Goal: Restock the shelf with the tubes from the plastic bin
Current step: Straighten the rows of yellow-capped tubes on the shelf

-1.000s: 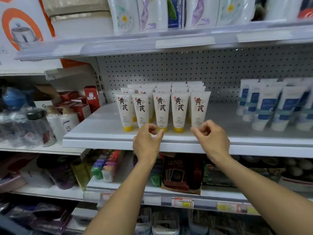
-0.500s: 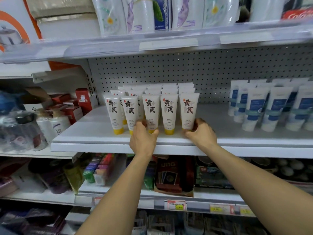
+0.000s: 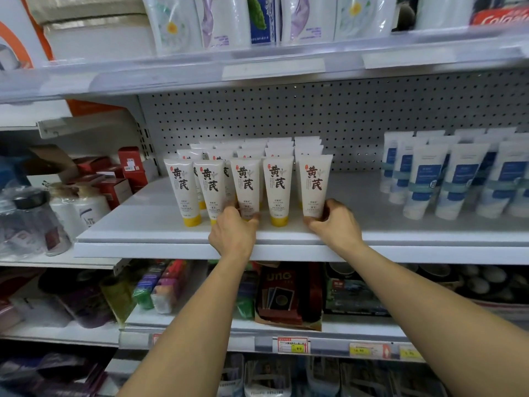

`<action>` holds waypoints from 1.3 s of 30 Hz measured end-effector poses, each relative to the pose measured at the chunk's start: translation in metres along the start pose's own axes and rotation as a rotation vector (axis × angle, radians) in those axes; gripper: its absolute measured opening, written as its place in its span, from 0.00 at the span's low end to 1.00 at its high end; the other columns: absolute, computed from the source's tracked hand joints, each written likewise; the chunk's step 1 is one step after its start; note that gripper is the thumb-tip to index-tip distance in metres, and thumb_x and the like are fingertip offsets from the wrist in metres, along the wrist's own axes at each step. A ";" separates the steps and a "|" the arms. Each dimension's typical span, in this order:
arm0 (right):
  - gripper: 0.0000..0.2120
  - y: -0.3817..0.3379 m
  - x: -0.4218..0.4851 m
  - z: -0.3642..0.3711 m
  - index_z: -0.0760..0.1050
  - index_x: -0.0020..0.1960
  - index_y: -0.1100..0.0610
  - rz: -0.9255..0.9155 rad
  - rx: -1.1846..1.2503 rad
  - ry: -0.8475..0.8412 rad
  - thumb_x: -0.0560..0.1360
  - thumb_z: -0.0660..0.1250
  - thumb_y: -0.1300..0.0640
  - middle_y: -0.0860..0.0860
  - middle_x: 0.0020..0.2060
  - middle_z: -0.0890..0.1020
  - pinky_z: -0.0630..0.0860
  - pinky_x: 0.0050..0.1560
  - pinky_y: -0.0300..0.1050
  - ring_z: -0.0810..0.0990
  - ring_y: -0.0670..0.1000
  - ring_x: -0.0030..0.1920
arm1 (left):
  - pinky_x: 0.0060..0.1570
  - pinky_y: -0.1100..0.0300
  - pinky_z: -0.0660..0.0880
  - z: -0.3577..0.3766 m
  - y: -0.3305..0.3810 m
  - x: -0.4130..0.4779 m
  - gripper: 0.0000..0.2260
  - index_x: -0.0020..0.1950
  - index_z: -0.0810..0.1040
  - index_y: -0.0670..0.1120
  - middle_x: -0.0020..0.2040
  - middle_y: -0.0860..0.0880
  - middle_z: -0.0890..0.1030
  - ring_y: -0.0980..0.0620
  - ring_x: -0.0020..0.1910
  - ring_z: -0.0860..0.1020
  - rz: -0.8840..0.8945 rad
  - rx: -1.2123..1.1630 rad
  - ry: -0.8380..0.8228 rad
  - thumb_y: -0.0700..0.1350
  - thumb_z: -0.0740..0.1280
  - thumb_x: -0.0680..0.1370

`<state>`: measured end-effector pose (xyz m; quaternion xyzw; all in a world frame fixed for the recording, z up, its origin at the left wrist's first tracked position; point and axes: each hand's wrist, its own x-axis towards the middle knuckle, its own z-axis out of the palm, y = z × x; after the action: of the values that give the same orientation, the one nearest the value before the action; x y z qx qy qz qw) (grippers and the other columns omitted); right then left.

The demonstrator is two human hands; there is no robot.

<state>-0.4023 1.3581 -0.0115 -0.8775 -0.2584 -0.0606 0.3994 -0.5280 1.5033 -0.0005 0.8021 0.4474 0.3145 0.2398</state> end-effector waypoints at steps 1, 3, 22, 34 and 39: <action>0.17 0.000 0.000 0.000 0.73 0.51 0.56 0.000 0.001 -0.003 0.70 0.71 0.45 0.52 0.48 0.81 0.77 0.45 0.48 0.80 0.56 0.49 | 0.51 0.49 0.75 0.000 0.000 0.000 0.17 0.56 0.77 0.45 0.53 0.43 0.81 0.39 0.55 0.78 0.002 -0.008 -0.002 0.54 0.71 0.73; 0.18 0.001 0.000 0.000 0.73 0.51 0.56 -0.007 0.009 -0.012 0.69 0.72 0.46 0.52 0.49 0.81 0.78 0.46 0.49 0.80 0.56 0.49 | 0.52 0.48 0.75 -0.002 0.000 -0.002 0.19 0.58 0.75 0.45 0.54 0.44 0.81 0.40 0.55 0.78 0.003 -0.029 -0.002 0.54 0.71 0.72; 0.18 0.010 0.000 -0.002 0.77 0.51 0.53 -0.017 0.086 -0.041 0.67 0.74 0.44 0.50 0.46 0.82 0.79 0.46 0.48 0.81 0.53 0.47 | 0.43 0.55 0.71 0.017 0.035 -0.020 0.19 0.53 0.79 0.46 0.52 0.45 0.82 0.42 0.54 0.79 0.089 0.132 -0.167 0.59 0.69 0.72; 0.17 0.007 0.000 -0.005 0.77 0.51 0.50 0.022 0.090 -0.053 0.67 0.73 0.43 0.48 0.47 0.83 0.79 0.50 0.49 0.81 0.53 0.48 | 0.46 0.55 0.72 0.022 0.038 -0.016 0.20 0.56 0.79 0.47 0.54 0.45 0.81 0.43 0.56 0.79 0.085 0.177 -0.175 0.60 0.69 0.72; 0.16 0.006 -0.001 -0.007 0.78 0.51 0.51 0.031 0.103 -0.065 0.67 0.74 0.44 0.49 0.46 0.84 0.79 0.49 0.50 0.82 0.53 0.48 | 0.43 0.56 0.69 0.022 0.037 -0.017 0.21 0.56 0.80 0.47 0.54 0.46 0.82 0.43 0.55 0.79 0.096 0.183 -0.164 0.60 0.69 0.72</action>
<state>-0.3991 1.3495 -0.0114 -0.8612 -0.2606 -0.0125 0.4363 -0.4975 1.4684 0.0042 0.8641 0.4143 0.2168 0.1862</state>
